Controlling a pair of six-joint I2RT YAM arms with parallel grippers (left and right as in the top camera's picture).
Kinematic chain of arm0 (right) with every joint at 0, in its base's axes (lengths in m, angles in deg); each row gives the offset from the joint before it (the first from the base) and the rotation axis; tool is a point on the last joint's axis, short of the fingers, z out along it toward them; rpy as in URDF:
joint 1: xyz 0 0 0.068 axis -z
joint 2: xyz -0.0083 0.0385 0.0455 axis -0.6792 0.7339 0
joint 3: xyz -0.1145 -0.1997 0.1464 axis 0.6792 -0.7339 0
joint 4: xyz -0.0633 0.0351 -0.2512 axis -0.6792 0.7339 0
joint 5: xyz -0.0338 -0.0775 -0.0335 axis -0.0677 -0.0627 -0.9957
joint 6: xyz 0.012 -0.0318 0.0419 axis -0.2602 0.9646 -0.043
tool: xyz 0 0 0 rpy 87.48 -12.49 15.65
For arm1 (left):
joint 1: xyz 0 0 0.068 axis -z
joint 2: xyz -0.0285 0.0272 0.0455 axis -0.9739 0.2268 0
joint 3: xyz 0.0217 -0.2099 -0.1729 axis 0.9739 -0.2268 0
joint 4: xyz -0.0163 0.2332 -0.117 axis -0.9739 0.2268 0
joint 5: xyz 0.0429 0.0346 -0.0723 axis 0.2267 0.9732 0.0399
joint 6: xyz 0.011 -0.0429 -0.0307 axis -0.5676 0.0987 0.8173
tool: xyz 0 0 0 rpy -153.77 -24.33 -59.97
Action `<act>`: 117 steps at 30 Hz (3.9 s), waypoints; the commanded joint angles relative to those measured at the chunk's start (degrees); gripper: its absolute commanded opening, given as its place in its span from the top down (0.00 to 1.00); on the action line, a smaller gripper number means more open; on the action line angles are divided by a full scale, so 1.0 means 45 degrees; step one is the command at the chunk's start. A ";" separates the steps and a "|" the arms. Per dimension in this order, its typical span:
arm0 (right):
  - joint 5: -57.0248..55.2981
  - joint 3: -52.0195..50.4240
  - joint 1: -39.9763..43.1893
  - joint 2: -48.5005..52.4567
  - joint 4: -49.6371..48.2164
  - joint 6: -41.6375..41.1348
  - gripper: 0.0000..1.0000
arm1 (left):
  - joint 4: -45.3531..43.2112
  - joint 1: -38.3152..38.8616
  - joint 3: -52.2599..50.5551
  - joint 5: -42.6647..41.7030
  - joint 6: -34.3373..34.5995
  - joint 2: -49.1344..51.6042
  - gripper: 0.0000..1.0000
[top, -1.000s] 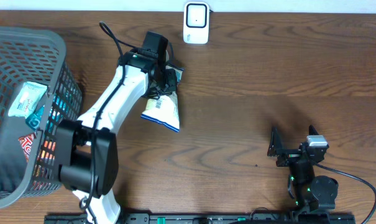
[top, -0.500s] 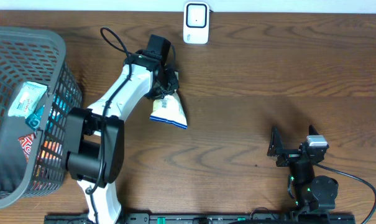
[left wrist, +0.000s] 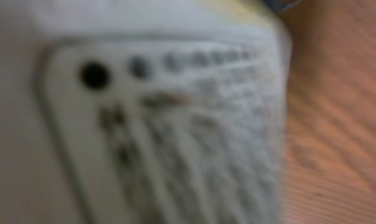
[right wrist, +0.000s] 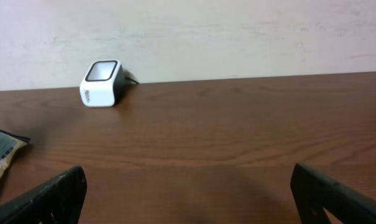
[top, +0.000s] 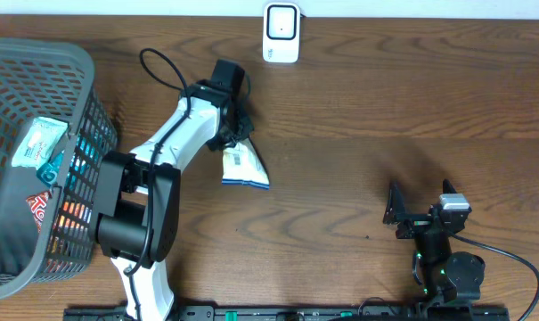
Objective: Scan the item barcode
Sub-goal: 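Lift the white snack bag out and lower it onto the table center, then return the left gripper to the basket and grasp the small orange box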
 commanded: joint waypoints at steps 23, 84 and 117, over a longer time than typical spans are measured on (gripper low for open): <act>-0.0019 -0.0029 -0.0097 -0.0063 0.0029 -0.0151 0.01 | -0.0131 0.0170 -0.0408 -0.2259 -0.4527 -0.4274 0.01; -0.0019 -0.0029 -0.0097 -0.0063 0.0029 -0.0151 0.01 | 0.5785 -1.5358 -0.0510 -0.2419 -0.3041 -0.5149 0.02; -0.0019 -0.0029 -0.0097 -0.0063 0.0029 -0.0151 0.01 | 0.1642 -1.5319 -0.4915 -0.2113 -0.3259 -0.2982 0.60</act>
